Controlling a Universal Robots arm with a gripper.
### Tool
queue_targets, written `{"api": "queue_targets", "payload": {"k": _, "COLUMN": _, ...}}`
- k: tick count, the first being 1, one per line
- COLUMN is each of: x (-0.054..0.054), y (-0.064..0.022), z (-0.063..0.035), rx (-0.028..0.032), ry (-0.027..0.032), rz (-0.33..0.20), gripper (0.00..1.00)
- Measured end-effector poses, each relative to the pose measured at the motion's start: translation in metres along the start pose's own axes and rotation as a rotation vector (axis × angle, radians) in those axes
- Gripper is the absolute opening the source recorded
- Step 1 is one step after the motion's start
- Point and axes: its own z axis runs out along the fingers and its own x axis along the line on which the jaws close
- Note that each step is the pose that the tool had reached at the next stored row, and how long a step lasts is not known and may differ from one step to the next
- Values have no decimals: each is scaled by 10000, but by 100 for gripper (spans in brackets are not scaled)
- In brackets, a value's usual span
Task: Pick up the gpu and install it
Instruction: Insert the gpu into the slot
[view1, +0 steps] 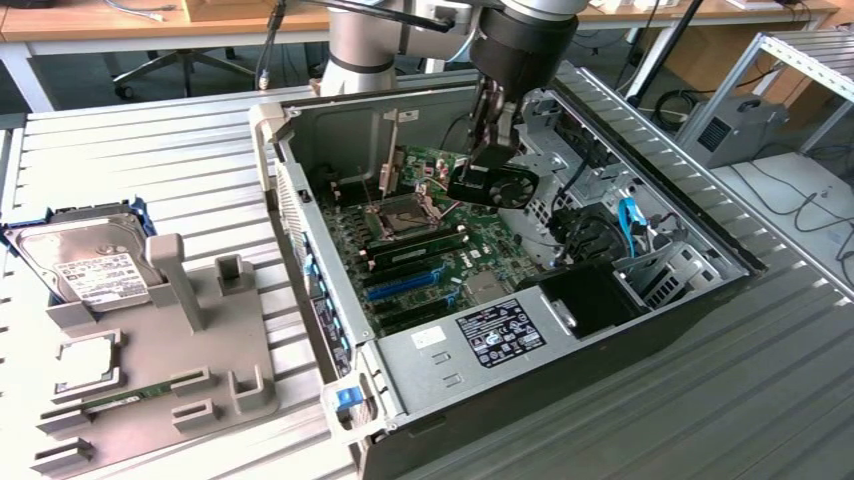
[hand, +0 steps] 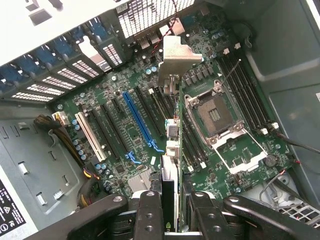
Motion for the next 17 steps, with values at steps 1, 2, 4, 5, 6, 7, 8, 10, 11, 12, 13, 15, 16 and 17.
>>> {"api": "queue_targets", "payload": {"k": 1, "x": 0, "y": 0, "z": 0, "rx": 0, "ry": 1, "rz": -13, "gripper": 26}}
{"api": "queue_targets", "payload": {"k": 2, "x": 0, "y": 0, "z": 0, "rx": -1, "ry": 1, "rz": -26, "gripper": 26}}
{"api": "queue_targets", "payload": {"k": 4, "x": 0, "y": 0, "z": 0, "rx": -1, "ry": 2, "rz": -53, "gripper": 26}}
{"api": "queue_targets", "payload": {"k": 5, "x": 0, "y": 0, "z": 0, "rx": -1, "ry": 3, "rz": -67, "gripper": 26}}
{"api": "queue_targets", "payload": {"k": 6, "x": 0, "y": -1, "z": 0, "rx": -1, "ry": 3, "rz": -83, "gripper": 26}}
{"api": "queue_targets", "payload": {"k": 7, "x": 0, "y": -1, "z": 0, "rx": -2, "ry": 4, "rz": -95, "gripper": 26}}
{"api": "queue_targets", "payload": {"k": 8, "x": 0, "y": -1, "z": 1, "rx": -2, "ry": 4, "rz": -116, "gripper": 26}}
{"api": "queue_targets", "payload": {"k": 10, "x": 0, "y": -1, "z": 1, "rx": -3, "ry": 5, "rz": -143, "gripper": 26}}
{"api": "queue_targets", "payload": {"k": 11, "x": -1, "y": -1, "z": 1, "rx": -4, "ry": 6, "rz": -157, "gripper": 26}}
{"api": "queue_targets", "payload": {"k": 12, "x": -1, "y": -1, "z": 1, "rx": -4, "ry": 7, "rz": -170, "gripper": 26}}
{"api": "queue_targets", "payload": {"k": 13, "x": -1, "y": -1, "z": 1, "rx": -4, "ry": 7, "rz": -183, "gripper": 26}}
{"api": "queue_targets", "payload": {"k": 15, "x": -1, "y": -1, "z": 1, "rx": -4, "ry": 9, "rz": -210, "gripper": 26}}
{"api": "queue_targets", "payload": {"k": 16, "x": -1, "y": -2, "z": 1, "rx": -5, "ry": 8, "rz": -226, "gripper": 26}}
{"api": "queue_targets", "payload": {"k": 17, "x": -1, "y": -2, "z": 1, "rx": -5, "ry": 9, "rz": -239, "gripper": 26}}
